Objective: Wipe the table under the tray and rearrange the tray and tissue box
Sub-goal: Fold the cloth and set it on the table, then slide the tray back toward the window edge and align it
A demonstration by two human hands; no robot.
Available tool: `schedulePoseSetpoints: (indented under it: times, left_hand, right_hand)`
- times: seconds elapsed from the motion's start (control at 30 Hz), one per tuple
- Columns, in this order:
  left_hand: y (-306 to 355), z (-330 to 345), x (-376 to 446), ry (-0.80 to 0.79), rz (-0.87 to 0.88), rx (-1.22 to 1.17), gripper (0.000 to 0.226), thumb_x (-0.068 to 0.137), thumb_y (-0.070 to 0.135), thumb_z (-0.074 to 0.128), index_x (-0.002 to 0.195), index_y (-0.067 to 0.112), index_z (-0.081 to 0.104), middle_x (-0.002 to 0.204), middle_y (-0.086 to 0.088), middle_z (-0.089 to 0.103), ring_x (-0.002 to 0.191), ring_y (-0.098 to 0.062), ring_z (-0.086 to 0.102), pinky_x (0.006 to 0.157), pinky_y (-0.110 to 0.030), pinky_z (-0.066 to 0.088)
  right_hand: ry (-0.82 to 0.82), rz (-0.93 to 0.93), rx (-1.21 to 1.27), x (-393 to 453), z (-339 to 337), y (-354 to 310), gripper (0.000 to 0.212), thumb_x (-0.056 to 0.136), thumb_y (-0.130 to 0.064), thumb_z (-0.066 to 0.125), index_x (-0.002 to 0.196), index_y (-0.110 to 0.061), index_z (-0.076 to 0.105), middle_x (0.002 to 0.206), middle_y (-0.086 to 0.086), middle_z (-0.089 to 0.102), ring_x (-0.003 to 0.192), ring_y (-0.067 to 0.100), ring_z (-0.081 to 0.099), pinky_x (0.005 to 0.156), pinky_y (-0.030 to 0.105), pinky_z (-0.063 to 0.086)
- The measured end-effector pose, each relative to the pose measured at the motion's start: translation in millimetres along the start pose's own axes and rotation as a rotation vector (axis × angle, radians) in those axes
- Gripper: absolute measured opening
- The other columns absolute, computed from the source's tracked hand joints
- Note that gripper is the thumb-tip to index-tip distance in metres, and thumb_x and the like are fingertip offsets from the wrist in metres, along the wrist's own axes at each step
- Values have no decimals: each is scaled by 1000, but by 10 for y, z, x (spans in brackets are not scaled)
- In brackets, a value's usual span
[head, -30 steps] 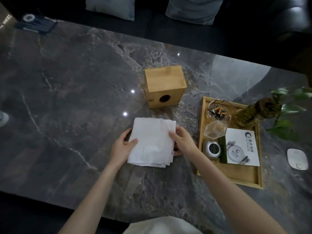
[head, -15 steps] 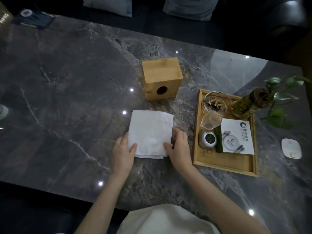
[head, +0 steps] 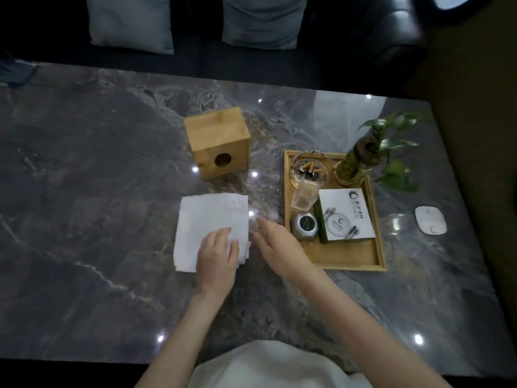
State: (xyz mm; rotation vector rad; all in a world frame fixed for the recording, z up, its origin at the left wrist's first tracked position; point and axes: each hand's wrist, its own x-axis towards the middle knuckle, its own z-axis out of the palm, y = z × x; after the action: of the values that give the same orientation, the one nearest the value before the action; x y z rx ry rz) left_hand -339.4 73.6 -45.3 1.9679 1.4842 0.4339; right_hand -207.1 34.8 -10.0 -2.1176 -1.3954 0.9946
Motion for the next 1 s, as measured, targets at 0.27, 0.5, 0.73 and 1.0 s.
schedulePoseSetpoints:
  times: [0.27,0.5,0.73,1.0]
  left_hand:
    - [776,374,309,-116,114,-116,23,93,19,48,106,9,63,100,-9,69,81,-10,53,70,-23,40]
    - [917,786,559,-135,-7,-42,26,92,21,48,111,7,59,111,-16,60,99,-27,55,79,-30,38]
    - [856,961,588,-130,-81,48,31,93,33,46,101,7,62,102,-16,62,90,-28,57,75,-37,43]
    - [847,949,674,-130,-76,72,31,87,33,57,94,5,69,93,-17,69,83,-30,61,68,-33,41]
  right_hand:
    - [114,239,456,-329,-1175,396,22,93,-18,47,105,-10,63,93,3,67,83,12,62,74,22,46]
    - [522,472,477,-428,-1346,1379,15,89,-12,49,86,-17,63,88,11,69,81,23,62,75,39,50]
    - [440,553,276,-335,-1150,1837,25,92,-12,49,113,-5,58,117,13,64,108,25,57,92,34,43]
    - [325,530,117,-315,-1127,1956,23,83,-28,63,102,-14,61,102,7,64,92,23,60,83,42,52]
